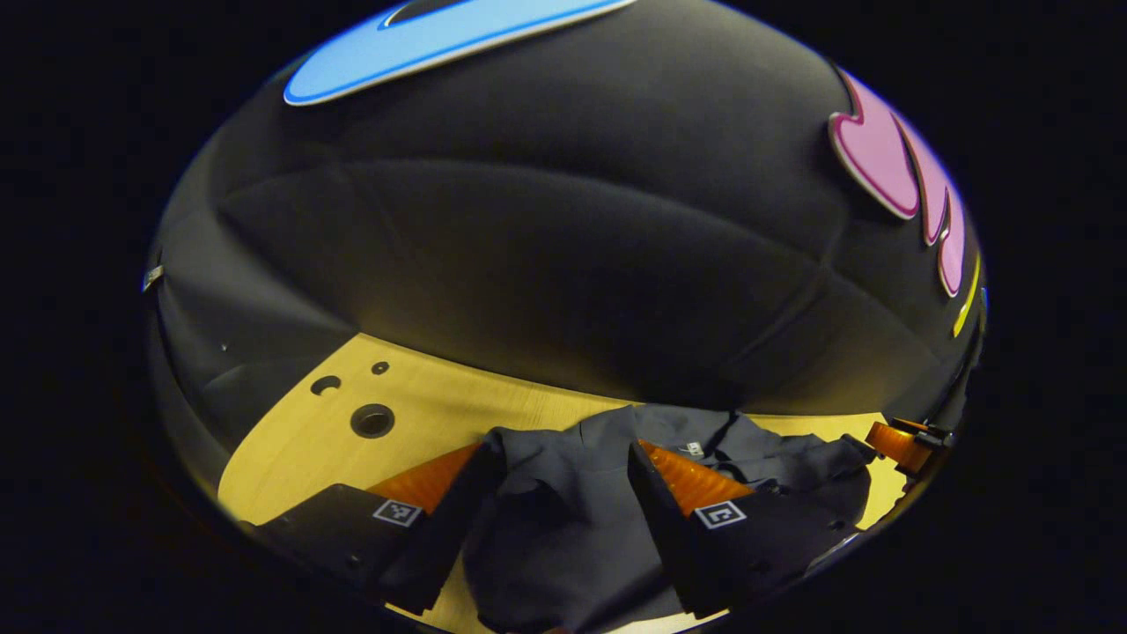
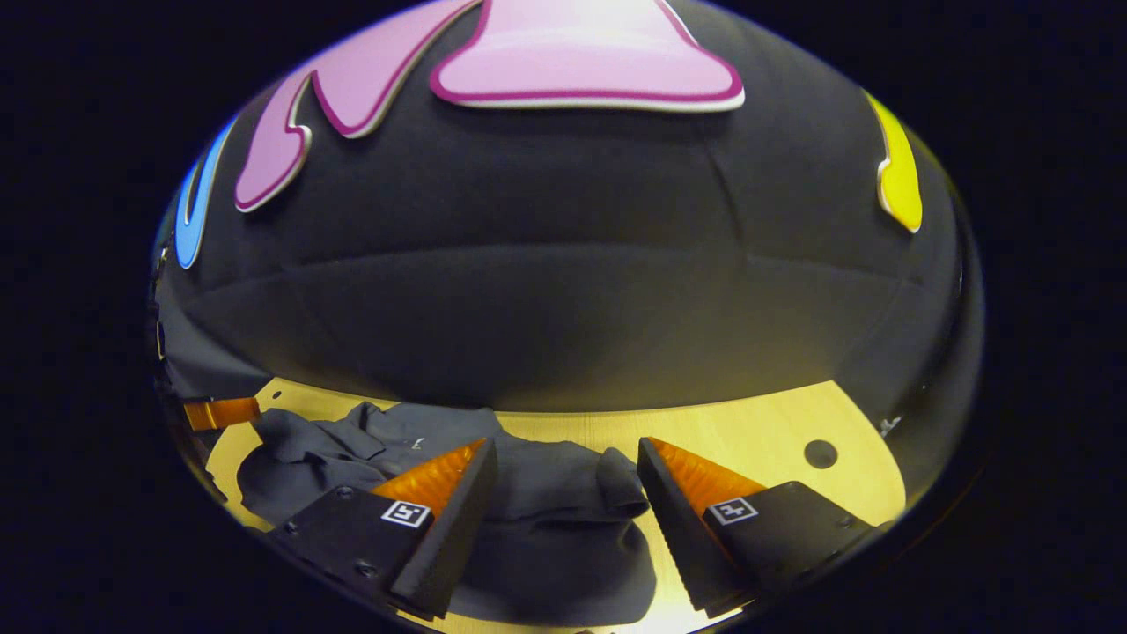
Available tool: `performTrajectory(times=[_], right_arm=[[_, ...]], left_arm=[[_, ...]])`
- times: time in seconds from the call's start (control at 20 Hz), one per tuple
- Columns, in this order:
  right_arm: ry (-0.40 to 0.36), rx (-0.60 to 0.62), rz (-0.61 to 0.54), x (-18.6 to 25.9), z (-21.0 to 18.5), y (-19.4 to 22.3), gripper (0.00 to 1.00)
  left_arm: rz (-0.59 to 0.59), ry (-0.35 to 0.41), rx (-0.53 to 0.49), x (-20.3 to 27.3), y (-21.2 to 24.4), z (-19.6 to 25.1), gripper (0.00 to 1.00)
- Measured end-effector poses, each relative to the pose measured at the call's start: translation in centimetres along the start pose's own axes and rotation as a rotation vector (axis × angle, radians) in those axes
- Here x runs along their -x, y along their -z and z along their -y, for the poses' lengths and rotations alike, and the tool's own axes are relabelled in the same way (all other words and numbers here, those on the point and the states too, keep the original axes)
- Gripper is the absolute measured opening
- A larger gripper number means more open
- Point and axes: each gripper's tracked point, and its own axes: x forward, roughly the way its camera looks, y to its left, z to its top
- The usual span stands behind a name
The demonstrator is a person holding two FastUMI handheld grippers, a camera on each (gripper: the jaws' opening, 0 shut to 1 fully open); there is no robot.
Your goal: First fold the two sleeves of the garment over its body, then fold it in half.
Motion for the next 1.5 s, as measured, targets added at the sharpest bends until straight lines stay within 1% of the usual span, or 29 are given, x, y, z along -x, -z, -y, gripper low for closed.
performTrajectory(times=[0.15, 0.2, 0.3, 0.45, 0.5, 0.65, 0.75, 0.95, 1.15, 1.25, 1.35, 1.4, 1.5], right_arm=[[0.010, 0.024, 0.029, 3.8, 0.5, -1.4, 0.98], [0.034, 0.037, 0.040, 5.7, 1.1, -1.7, 0.98], [0.049, 0.034, 0.061, 8.6, 1.3, -2.3, 0.98], [0.064, 0.025, 0.069, 13.5, 1.5, -2.7, 0.98], [0.074, 0.024, 0.078, 15.5, 1.7, -2.8, 0.98], [0.086, 0.004, 0.084, 21.3, 1.3, -2.6, 0.98], [0.097, -0.011, 0.108, 25.6, 1.0, -2.7, 0.98], [0.104, -0.020, 0.160, 34.1, -0.1, -2.5, 0.98], [0.105, -0.013, 0.212, 41.5, -1.4, -1.4, 0.98], [0.089, -0.013, 0.227, 44.3, -2.2, -0.7, 0.98], [0.030, -0.039, 0.225, 46.6, -4.0, 0.4, 0.98], [0.018, -0.047, 0.234, 47.6, -4.2, 0.8, 0.98], [0.027, -0.035, 0.245, 49.1, -3.5, 1.7, 0.98]], left_arm=[[0.031, -0.011, -0.004, 4.8, -1.1, 0.3, 0.96], [0.042, -0.016, -0.014, 6.9, -1.4, 0.4, 0.96], [0.092, -0.030, -0.040, 10.6, -2.7, 0.6, 0.96], [0.161, -0.028, -0.081, 16.4, -4.3, 1.4, 0.96], [0.182, -0.024, -0.087, 18.5, -4.6, 1.6, 0.96], [0.235, 0.026, -0.096, 25.0, -5.2, 2.9, 0.96], [0.261, 0.038, -0.110, 29.1, -5.0, 2.8, 0.96], [0.309, 0.061, -0.116, 37.4, -3.1, 2.5, 0.96], [0.322, 0.060, -0.141, 43.6, 0.3, 1.4, 0.96], [0.321, 0.062, -0.140, 46.0, 2.1, 1.0, 0.96], [0.338, 0.070, -0.128, 47.8, 3.4, 0.5, 0.96], [0.354, 0.082, -0.122, 48.7, 4.1, 0.4, 0.96], [0.361, 0.079, -0.112, 49.8, 6.1, -0.6, 0.96]])
